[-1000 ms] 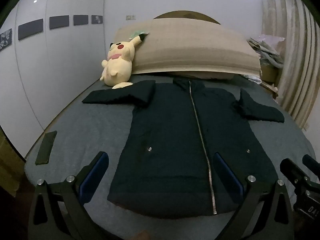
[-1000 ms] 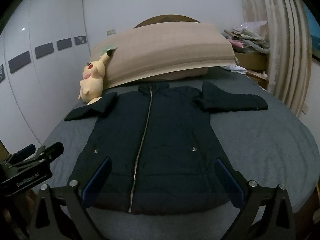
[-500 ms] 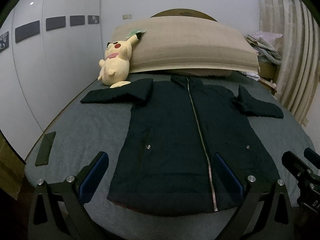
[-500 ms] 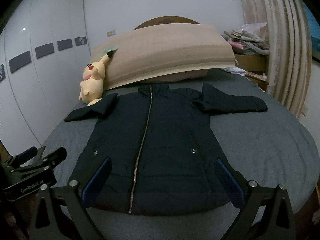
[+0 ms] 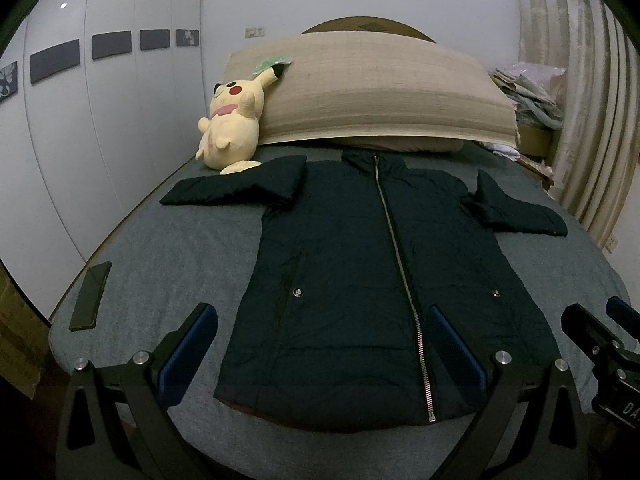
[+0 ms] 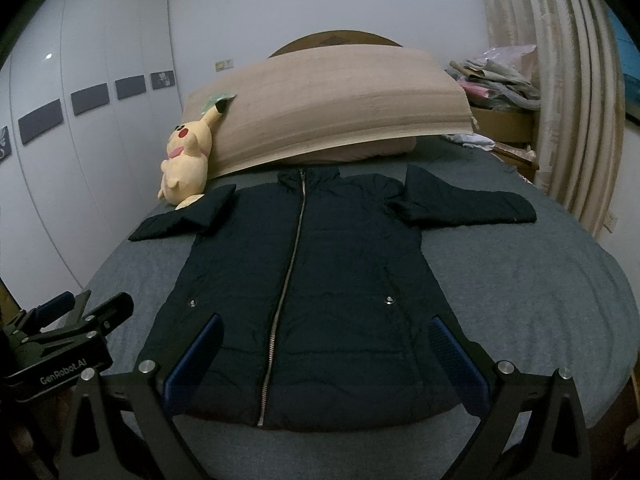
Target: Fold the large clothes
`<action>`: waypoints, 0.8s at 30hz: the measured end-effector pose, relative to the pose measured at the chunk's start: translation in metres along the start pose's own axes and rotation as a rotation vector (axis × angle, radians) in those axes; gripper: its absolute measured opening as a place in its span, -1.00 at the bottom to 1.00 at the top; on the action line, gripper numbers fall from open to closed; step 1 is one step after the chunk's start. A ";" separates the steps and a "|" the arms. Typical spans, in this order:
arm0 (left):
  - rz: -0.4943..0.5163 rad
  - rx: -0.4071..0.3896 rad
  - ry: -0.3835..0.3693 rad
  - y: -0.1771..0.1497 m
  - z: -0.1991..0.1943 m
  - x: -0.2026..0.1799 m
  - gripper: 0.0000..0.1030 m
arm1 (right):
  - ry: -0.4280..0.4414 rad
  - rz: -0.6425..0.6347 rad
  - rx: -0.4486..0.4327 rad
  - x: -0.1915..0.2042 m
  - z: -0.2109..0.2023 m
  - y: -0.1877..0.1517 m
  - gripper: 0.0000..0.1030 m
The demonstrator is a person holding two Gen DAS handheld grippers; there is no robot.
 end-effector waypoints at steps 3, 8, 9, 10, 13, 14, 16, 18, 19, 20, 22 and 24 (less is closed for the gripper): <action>0.003 0.001 0.000 -0.001 0.001 0.000 1.00 | 0.000 0.002 0.002 0.000 0.000 0.000 1.00; 0.006 0.006 -0.001 -0.002 0.002 0.000 1.00 | 0.000 0.001 0.005 0.002 0.002 0.000 1.00; 0.006 0.007 -0.002 -0.001 0.002 0.000 1.00 | 0.001 0.001 0.005 0.001 0.002 0.000 1.00; 0.006 0.008 -0.002 -0.002 0.003 -0.001 1.00 | 0.001 0.001 0.005 0.001 0.002 0.000 1.00; 0.010 0.011 -0.002 -0.002 0.004 -0.001 1.00 | 0.000 0.002 0.006 0.001 0.003 0.000 1.00; 0.010 0.012 -0.003 -0.002 0.004 -0.001 1.00 | 0.000 0.002 0.007 0.002 0.003 0.000 1.00; 0.010 0.014 -0.003 -0.001 0.005 -0.001 1.00 | 0.000 0.002 0.010 0.001 0.004 0.000 1.00; 0.011 0.015 -0.003 -0.001 0.005 -0.001 1.00 | 0.000 0.002 0.011 0.001 0.005 -0.001 1.00; 0.012 0.016 -0.004 -0.001 0.005 -0.001 1.00 | 0.001 0.002 0.011 0.001 0.005 -0.001 1.00; 0.012 0.016 -0.003 -0.001 0.005 0.000 1.00 | 0.000 0.002 0.013 0.001 0.005 -0.001 1.00; 0.011 0.016 -0.004 -0.001 0.005 -0.001 1.00 | 0.000 0.002 0.013 0.001 0.005 0.000 1.00; 0.011 0.016 -0.004 -0.002 0.005 -0.001 1.00 | 0.000 0.002 0.014 0.001 0.006 0.000 1.00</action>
Point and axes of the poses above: each gripper's, at about its wrist camera, not at the fingertips, and z roughly the way its jaws point, x to its left, y to its top, the point moved 4 cm from there along z, roughly the way its jaws point, and after that the axes turned 8 degrees about -z, right-handed, at the moved point
